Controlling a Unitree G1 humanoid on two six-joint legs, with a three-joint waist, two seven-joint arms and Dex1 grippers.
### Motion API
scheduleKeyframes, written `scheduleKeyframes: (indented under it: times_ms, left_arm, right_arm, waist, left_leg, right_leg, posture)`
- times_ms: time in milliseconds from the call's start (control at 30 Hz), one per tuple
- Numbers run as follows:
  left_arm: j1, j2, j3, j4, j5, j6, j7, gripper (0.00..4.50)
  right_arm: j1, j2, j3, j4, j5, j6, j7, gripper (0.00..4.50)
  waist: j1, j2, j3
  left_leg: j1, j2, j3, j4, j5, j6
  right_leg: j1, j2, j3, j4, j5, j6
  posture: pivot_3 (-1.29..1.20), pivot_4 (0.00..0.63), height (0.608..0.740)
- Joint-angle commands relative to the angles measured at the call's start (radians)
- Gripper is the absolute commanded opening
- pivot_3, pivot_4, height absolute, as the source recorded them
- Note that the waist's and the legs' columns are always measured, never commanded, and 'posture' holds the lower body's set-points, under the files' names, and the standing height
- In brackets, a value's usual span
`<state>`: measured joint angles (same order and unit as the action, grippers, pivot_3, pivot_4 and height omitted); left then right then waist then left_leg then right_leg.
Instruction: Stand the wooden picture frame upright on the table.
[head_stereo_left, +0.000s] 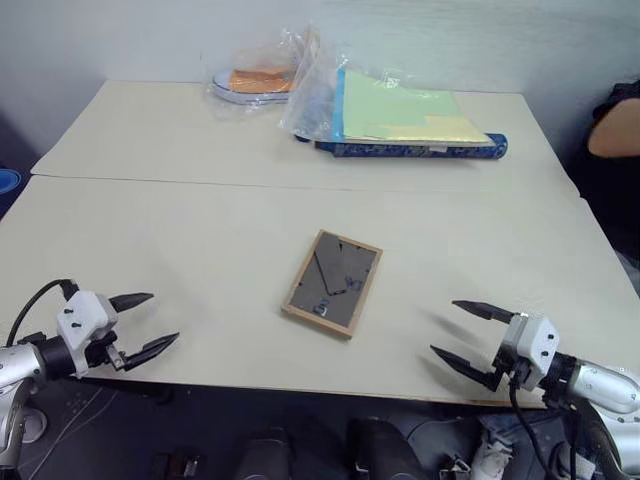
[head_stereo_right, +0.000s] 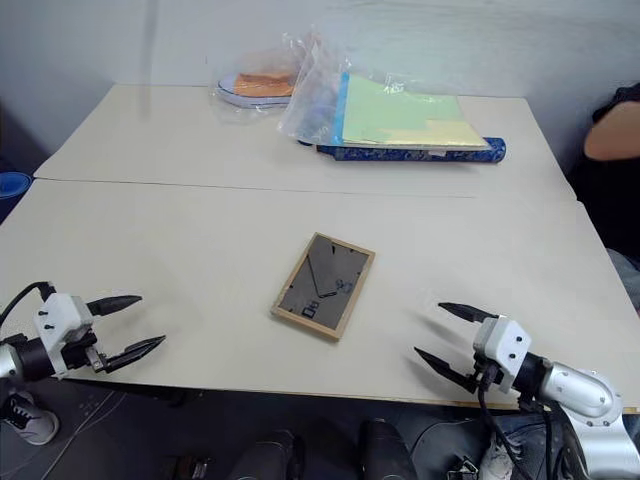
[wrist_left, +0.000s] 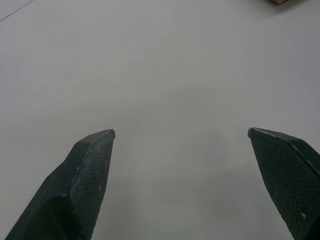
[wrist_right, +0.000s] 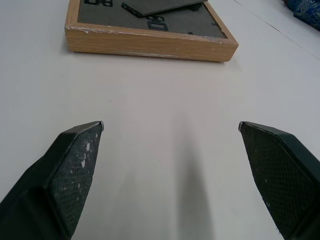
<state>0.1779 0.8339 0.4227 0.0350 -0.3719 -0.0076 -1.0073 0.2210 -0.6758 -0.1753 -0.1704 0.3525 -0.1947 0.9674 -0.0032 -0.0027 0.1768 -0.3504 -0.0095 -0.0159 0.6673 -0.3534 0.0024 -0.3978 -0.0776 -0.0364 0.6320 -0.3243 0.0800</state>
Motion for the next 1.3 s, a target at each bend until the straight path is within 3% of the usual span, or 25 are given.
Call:
scheduleKeyframes:
  times_ms: [33,167,267,333,433,633,700,1000,1300]
  left_arm:
    - [-0.011,-0.005,-0.004,-0.048,0.005,0.007,0.022,4.50]
    - [-0.128,-0.015,-0.076,-0.173,-0.052,0.196,0.091,4.50]
    - [-0.252,-0.014,-0.197,-0.185,0.011,0.266,0.111,4.31]
    - [-0.353,-0.046,-0.290,-0.141,0.065,0.300,0.134,3.92]
    - [-0.485,-0.130,-0.394,-0.070,0.120,0.310,0.172,2.96]
    - [-0.616,-0.266,-0.536,0.093,0.239,0.212,0.206,1.05]
    - [-0.627,-0.286,-0.564,0.107,0.250,0.201,0.184,0.43]
    - [-0.542,-0.304,-0.607,-0.038,0.207,0.256,0.096,0.43]
    - [-0.478,-0.262,-0.521,-0.105,0.186,0.405,0.152,0.43]
  right_arm:
    - [0.000,0.018,0.012,-0.053,0.018,0.030,-0.019,4.48]
    - [-0.022,0.022,0.045,-0.110,0.046,0.117,-0.026,4.48]
    - [-0.075,0.024,0.085,-0.148,0.038,0.193,-0.053,3.84]
    - [-0.130,0.036,0.125,-0.151,0.007,0.228,-0.079,3.21]
    - [-0.199,0.051,0.186,-0.123,-0.050,0.237,-0.095,2.09]
    - [-0.332,0.098,0.267,-0.010,-0.168,0.237,-0.151,0.00]
    - [-0.356,0.113,0.275,0.005,-0.179,0.259,-0.165,0.00]
    - [-0.440,0.131,0.285,0.073,-0.198,0.259,-0.163,0.00]
    - [-0.441,0.104,0.265,0.087,-0.188,0.257,-0.128,0.00]
  waist:
    - [0.001,0.000,0.000]
    - [0.008,0.000,0.000]
    - [0.013,0.000,0.000]
    - [0.012,0.000,0.000]
    - [0.007,0.000,0.000]
    - [0.003,0.000,0.000]
    - [0.003,0.000,0.000]
    - [0.001,0.000,0.000]
    - [0.002,0.000,0.000]
  left_leg:
    - [0.000,0.000,0.000,0.000,0.000,0.000]
    - [0.000,0.000,-0.001,0.001,0.000,0.000]
    - [0.000,0.000,-0.002,0.001,0.000,0.000]
    - [0.000,0.000,-0.002,0.001,0.000,0.000]
    - [-0.001,-0.001,-0.002,0.001,0.001,-0.001]
    - [-0.003,-0.001,0.000,0.004,0.002,-0.001]
    - [-0.004,-0.001,-0.001,0.007,0.002,-0.001]
    - [-0.004,-0.001,-0.002,0.010,0.001,-0.001]
    - [-0.004,-0.001,-0.002,0.011,0.001,-0.001]
  right_leg:
    - [0.000,0.000,0.000,0.000,0.000,0.000]
    - [0.002,0.000,-0.001,-0.001,0.000,0.000]
    - [0.003,0.000,-0.002,-0.002,0.000,0.001]
    - [0.003,0.000,-0.002,-0.002,0.000,0.001]
    - [0.002,0.001,-0.003,-0.002,0.001,0.001]
    - [0.000,0.003,-0.002,0.005,0.001,0.001]
    - [-0.001,0.003,-0.003,0.006,0.001,0.001]
    - [0.000,0.002,-0.003,0.005,0.001,0.001]
    - [0.000,0.001,-0.002,0.005,0.001,0.001]
  posture:
    - [0.00,0.150,0.740]
    - [0.00,0.150,0.740]
    - [0.00,0.150,0.740]
    - [0.00,0.150,0.740]
    - [0.00,0.150,0.740]
    - [0.00,0.150,0.740]
    - [0.00,0.150,0.740]
    - [0.00,0.150,0.740]
    - [0.00,0.150,0.740]
